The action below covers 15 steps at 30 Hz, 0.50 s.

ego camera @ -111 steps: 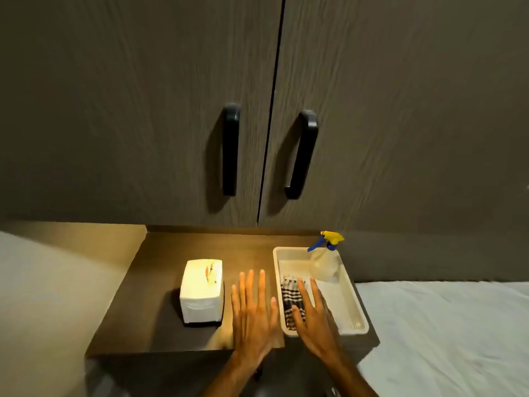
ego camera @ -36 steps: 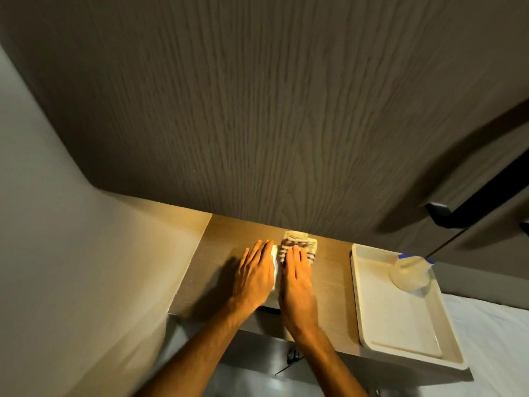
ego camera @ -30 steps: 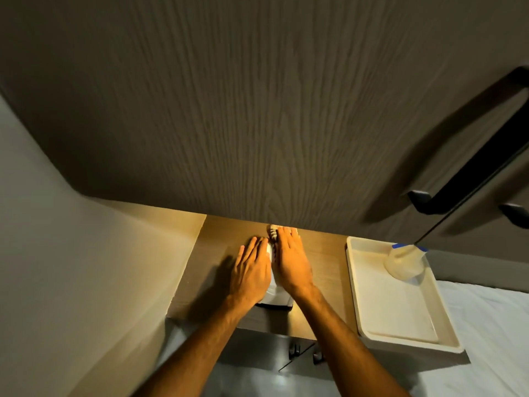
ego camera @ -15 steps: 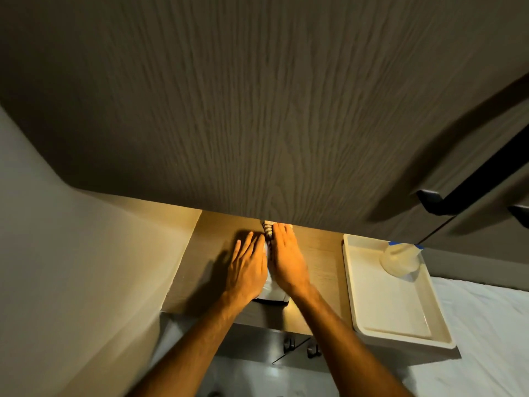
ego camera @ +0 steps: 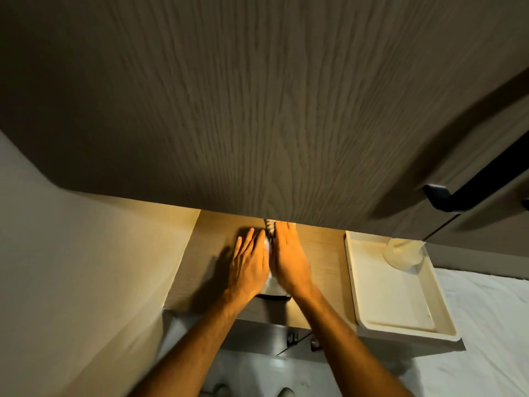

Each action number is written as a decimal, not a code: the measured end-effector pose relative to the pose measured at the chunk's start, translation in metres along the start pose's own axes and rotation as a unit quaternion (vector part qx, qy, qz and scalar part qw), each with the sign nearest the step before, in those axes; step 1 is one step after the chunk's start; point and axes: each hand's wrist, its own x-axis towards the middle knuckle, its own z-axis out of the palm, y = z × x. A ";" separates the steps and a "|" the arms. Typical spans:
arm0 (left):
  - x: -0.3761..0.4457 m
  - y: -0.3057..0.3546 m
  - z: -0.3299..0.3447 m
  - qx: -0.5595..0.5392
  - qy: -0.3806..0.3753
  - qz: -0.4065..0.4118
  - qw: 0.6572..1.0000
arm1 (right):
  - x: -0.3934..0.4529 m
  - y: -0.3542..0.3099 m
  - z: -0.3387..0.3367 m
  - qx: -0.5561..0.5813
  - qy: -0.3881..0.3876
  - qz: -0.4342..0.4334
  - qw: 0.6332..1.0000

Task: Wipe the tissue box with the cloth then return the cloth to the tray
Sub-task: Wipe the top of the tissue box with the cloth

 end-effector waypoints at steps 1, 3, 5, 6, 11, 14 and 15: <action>0.000 0.000 0.001 0.000 -0.003 -0.003 1.000 | 0.010 0.005 -0.003 -0.003 0.009 0.034 0.999; 0.001 0.001 0.001 -0.001 -0.005 -0.011 1.000 | 0.015 0.010 -0.007 -0.005 0.016 0.124 0.992; 0.001 0.002 0.001 0.002 -0.009 -0.021 1.000 | 0.000 0.007 -0.009 0.034 0.042 0.143 0.988; 0.001 0.001 0.002 0.003 -0.013 -0.026 1.000 | -0.013 0.006 -0.007 0.057 0.061 0.132 0.988; -0.001 0.003 0.001 0.003 -0.016 -0.016 1.000 | -0.052 -0.021 -0.004 -0.039 0.013 0.003 0.999; -0.001 -0.001 0.000 0.014 -0.026 -0.010 1.000 | -0.009 -0.013 -0.001 -0.052 -0.004 -0.036 0.998; 0.000 -0.002 0.000 0.015 -0.023 -0.011 1.000 | 0.005 -0.008 -0.003 -0.048 -0.004 -0.018 0.999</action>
